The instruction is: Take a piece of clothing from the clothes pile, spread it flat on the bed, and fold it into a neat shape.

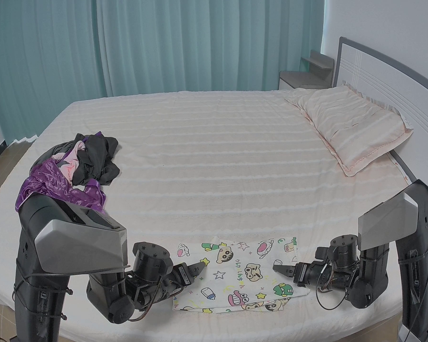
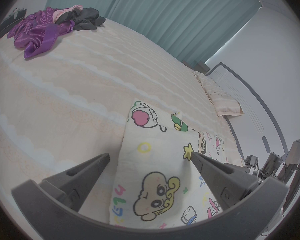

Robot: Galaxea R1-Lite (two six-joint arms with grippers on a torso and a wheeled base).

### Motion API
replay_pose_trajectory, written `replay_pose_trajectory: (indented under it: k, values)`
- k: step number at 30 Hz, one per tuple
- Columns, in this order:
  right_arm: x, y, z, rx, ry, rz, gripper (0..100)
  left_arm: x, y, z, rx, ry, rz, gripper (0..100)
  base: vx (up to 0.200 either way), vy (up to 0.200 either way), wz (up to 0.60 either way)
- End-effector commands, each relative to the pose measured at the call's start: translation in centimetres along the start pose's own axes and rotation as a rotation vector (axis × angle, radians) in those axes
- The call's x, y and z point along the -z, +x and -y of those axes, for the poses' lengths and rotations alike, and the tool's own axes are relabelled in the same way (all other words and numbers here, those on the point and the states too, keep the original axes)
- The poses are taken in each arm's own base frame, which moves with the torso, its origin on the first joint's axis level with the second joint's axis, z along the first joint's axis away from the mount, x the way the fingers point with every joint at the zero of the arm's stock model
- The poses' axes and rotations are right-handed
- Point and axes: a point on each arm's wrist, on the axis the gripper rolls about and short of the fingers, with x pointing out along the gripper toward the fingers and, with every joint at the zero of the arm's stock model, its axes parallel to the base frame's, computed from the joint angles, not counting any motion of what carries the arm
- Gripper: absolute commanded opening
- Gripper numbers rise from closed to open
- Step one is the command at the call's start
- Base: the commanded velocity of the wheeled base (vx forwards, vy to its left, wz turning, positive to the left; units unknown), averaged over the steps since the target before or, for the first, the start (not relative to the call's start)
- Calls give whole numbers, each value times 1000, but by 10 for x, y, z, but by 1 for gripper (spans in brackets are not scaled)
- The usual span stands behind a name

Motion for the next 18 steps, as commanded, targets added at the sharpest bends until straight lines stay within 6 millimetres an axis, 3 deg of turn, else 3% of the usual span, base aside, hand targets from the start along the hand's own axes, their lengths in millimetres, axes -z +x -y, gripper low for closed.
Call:
replay_pose_trajectory:
  k: [1,3,4,6,7,18]
  values:
    - [4,6,-3,-14,-7,-14,100,3,1,2,7,5,-8,100,0,0,0]
    - [6,11,-3,-18,-10,-16,100,3,2,4,12,5,-6,100,0,0,0]
    - [7,12,-3,-20,-11,-16,100,3,2,3,11,3,-6,0,0,0,0]
    - [7,15,-4,-23,-14,-15,100,3,2,4,12,2,-6,0,0,0,0]
    - [6,17,-4,-26,-12,-13,0,3,1,4,15,2,-8,0,0,0,0]
    - [6,16,-5,-28,-4,-10,0,5,-1,4,14,6,-15,0,0,0,0]
